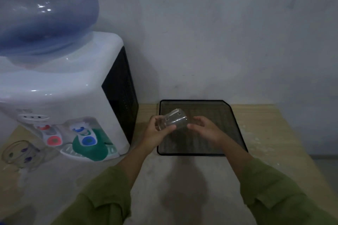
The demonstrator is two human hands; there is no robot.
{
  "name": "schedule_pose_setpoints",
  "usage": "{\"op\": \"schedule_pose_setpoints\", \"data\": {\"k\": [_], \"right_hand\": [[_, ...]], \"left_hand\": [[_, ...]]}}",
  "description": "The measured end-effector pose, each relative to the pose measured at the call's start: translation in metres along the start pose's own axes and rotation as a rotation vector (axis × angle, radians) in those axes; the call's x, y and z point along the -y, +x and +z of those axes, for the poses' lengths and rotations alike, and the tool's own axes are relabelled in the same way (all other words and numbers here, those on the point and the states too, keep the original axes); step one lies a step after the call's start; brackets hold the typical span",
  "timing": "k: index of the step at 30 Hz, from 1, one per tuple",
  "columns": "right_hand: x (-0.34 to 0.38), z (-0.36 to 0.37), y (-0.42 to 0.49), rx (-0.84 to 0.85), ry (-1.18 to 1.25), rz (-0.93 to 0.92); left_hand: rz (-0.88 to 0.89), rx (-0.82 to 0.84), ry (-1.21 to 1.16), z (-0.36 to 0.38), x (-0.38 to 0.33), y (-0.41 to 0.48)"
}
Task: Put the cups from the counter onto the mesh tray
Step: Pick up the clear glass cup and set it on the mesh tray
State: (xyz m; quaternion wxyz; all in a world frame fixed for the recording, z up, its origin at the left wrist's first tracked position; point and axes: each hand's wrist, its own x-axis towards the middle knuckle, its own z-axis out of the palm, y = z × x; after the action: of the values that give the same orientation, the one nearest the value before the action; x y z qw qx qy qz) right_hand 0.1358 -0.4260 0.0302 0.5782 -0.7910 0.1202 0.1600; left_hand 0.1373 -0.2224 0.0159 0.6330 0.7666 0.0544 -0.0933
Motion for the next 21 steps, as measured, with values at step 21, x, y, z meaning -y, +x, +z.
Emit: {"op": "schedule_pose_setpoints", "data": {"k": [21], "right_hand": [[-0.081, -0.038, 0.065, 0.022, -0.920, -0.016]], "left_hand": [[0.065, -0.083, 0.682, 0.052, -0.024, 0.118]]}}
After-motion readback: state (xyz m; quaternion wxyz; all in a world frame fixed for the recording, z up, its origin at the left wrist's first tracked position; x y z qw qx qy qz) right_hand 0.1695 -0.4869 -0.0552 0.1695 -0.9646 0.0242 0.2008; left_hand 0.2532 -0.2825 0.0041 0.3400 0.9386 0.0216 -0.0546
